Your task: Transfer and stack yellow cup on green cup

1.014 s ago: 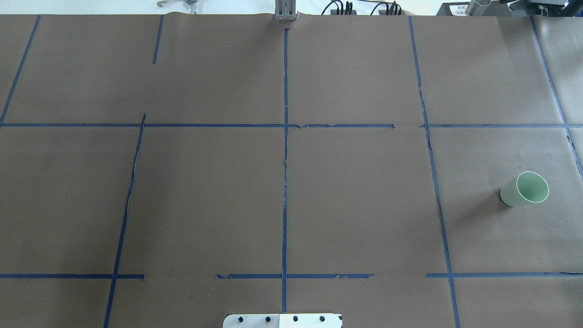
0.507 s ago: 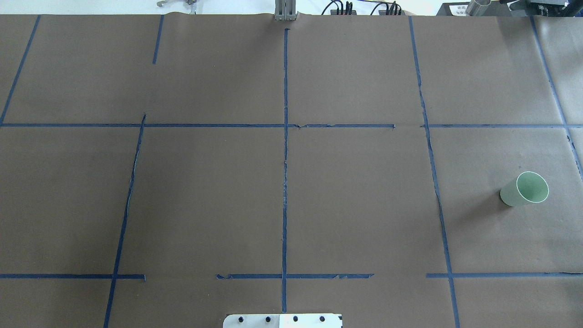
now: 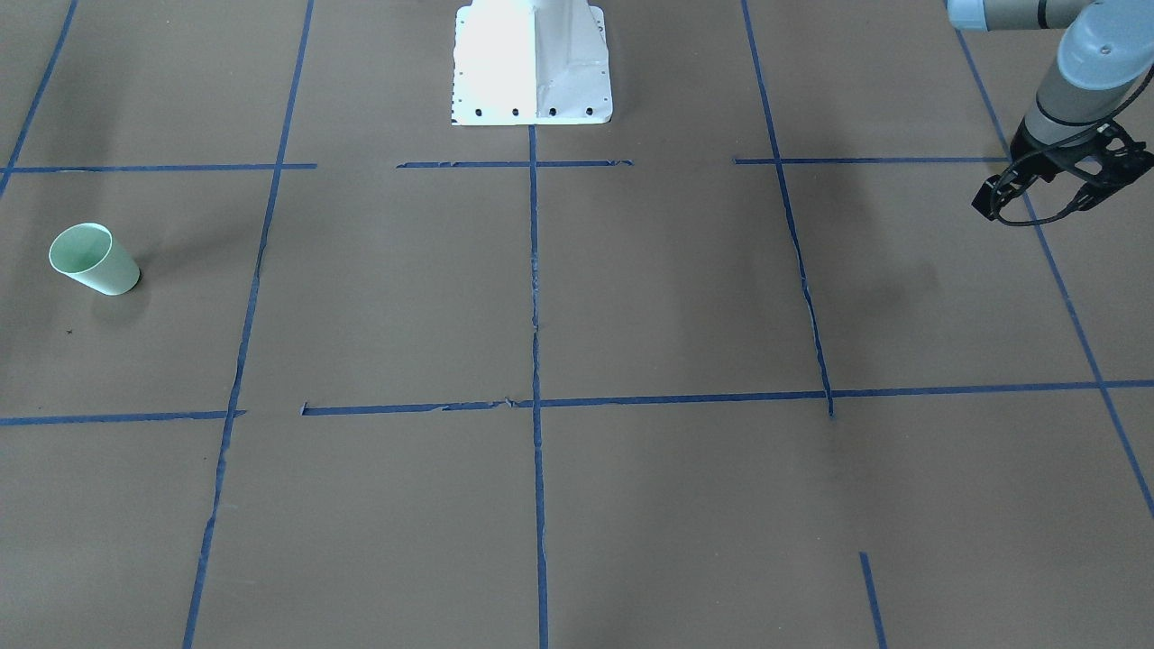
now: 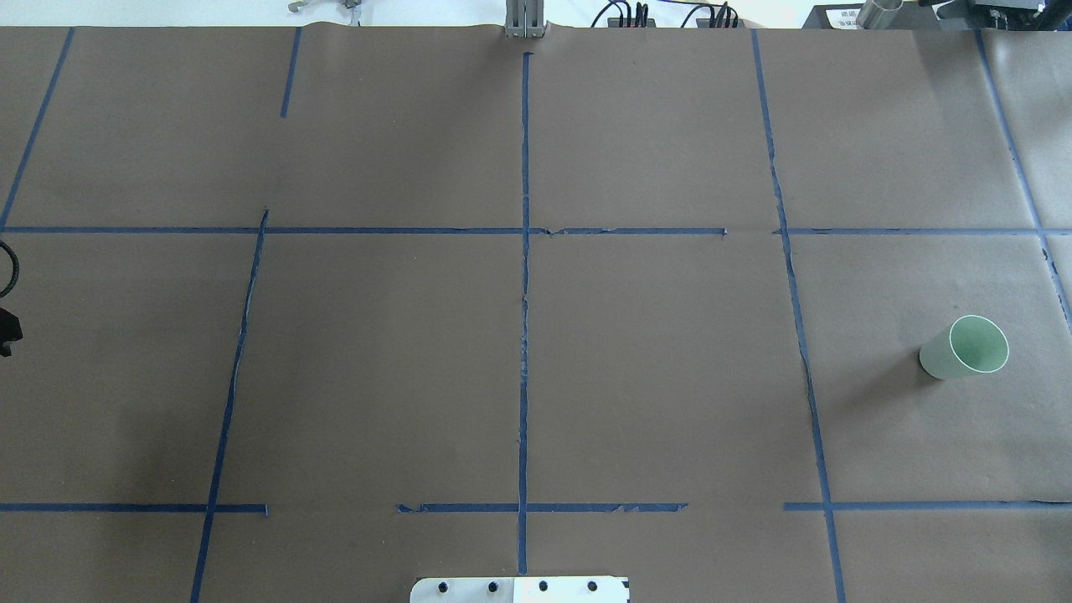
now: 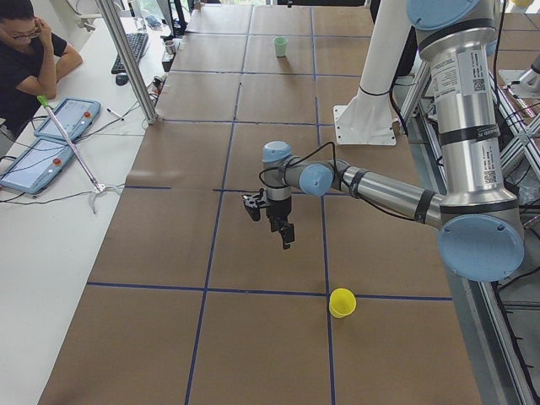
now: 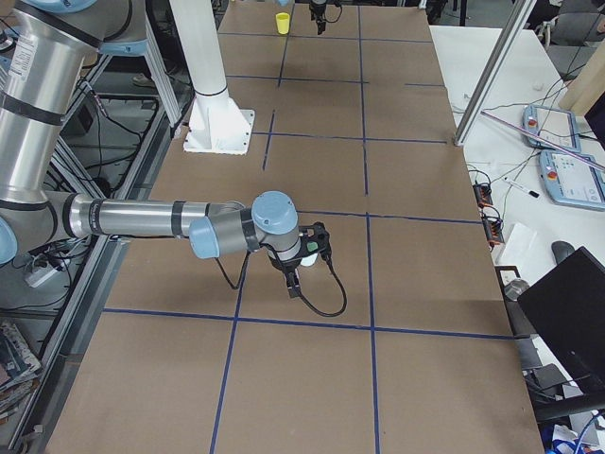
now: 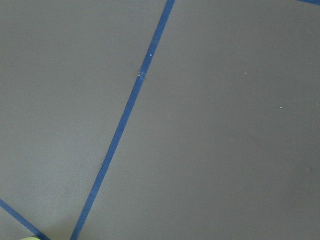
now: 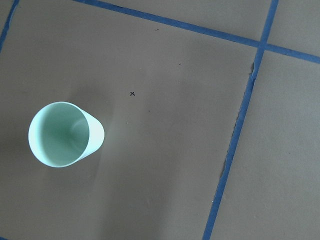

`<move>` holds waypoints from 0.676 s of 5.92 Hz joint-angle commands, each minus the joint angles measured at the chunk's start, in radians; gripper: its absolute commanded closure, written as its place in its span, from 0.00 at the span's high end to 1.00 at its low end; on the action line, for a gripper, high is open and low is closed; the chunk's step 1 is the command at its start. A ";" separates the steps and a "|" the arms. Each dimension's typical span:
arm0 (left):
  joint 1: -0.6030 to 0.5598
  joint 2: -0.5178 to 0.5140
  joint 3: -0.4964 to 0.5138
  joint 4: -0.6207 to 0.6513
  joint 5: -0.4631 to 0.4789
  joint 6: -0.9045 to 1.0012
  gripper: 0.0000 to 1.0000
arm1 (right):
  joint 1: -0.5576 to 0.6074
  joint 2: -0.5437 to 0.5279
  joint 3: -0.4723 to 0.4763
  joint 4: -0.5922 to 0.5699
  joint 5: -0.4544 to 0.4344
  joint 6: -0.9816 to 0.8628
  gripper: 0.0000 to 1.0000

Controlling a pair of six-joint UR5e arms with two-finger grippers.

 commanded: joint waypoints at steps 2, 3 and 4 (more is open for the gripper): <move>0.121 -0.003 -0.002 0.217 0.226 -0.493 1.00 | -0.002 0.006 0.003 0.004 -0.002 -0.003 1.00; 0.167 0.000 0.002 0.257 0.246 -0.670 1.00 | 0.000 0.006 0.002 0.059 -0.002 0.000 1.00; 0.245 0.002 0.013 0.373 0.293 -0.881 1.00 | 0.000 -0.003 0.006 0.085 -0.002 -0.002 1.00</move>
